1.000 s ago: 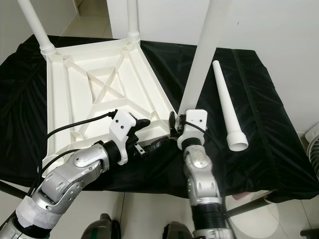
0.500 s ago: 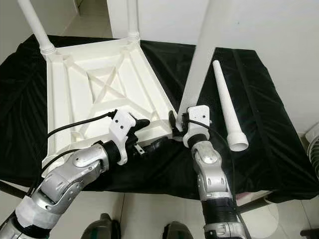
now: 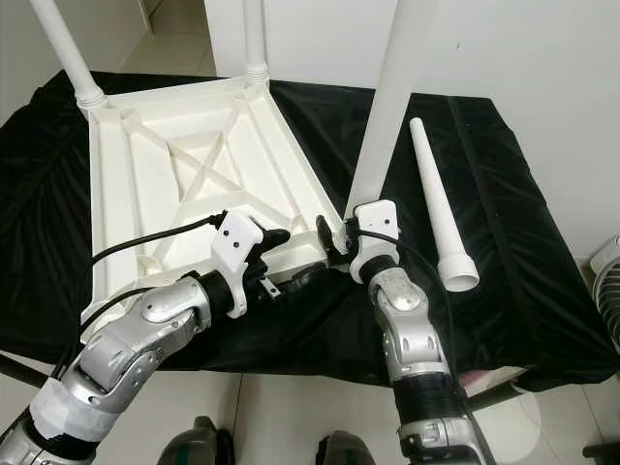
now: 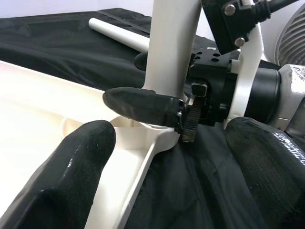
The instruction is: Building children table
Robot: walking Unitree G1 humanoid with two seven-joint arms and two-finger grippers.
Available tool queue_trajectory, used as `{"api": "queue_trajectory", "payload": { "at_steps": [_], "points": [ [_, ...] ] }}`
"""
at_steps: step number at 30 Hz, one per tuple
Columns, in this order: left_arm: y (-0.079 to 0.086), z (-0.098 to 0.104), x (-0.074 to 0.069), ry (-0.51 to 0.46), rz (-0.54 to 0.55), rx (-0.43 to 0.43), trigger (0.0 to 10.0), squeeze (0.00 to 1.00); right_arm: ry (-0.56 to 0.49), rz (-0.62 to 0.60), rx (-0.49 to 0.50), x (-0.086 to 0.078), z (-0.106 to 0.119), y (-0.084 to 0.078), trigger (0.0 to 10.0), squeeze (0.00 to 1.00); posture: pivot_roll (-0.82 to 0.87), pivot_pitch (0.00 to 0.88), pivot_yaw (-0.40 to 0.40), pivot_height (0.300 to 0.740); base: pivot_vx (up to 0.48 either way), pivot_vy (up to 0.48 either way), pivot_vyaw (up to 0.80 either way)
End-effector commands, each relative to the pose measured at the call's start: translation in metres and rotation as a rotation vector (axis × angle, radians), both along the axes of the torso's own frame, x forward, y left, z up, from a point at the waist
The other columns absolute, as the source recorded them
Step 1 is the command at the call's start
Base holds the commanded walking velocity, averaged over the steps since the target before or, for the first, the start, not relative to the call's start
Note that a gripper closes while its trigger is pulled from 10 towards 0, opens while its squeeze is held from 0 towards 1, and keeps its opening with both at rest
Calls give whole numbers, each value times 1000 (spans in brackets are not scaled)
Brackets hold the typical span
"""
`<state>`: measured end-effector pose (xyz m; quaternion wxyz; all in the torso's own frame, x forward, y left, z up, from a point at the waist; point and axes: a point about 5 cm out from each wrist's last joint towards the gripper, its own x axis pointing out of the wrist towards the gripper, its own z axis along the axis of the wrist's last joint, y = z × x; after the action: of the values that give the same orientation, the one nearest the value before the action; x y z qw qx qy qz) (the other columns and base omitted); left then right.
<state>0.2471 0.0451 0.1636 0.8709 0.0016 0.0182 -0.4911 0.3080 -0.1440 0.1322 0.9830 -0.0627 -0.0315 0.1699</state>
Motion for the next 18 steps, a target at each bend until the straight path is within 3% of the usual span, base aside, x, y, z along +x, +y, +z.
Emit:
{"api": "queue_trajectory", "payload": {
  "at_steps": [1,11,12,13,14,15,18],
  "points": [
    [-1,1,-2,-10,-110,8,10000,0,-16,79,-32,1,2,2,10000,0,4,0,22,740,0,0,0],
    [-2,3,-2,-11,-118,8,10000,0,-33,239,-141,2,5,-11,10000,0,7,27,36,740,0,0,0],
    [-1,4,-2,-10,-116,7,10000,0,-34,258,-146,2,6,-12,9451,0,7,27,36,740,0,0,0],
    [-1,4,-2,-10,-114,7,10000,0,-32,295,-150,1,6,-13,2157,0,8,31,37,740,0,0,0],
    [0,4,-2,-10,-114,8,10000,0,-31,321,-150,0,6,-13,2157,0,12,39,40,740,0,0,0],
    [0,4,-2,-9,-113,8,10000,0,-26,339,-148,-1,6,-13,0,0,12,39,40,740,0,0,0],
    [1,5,-2,-8,-106,8,10000,0,-5,365,-146,-1,3,-16,0,0,18,44,37,740,0,0,0]
  ]
}}
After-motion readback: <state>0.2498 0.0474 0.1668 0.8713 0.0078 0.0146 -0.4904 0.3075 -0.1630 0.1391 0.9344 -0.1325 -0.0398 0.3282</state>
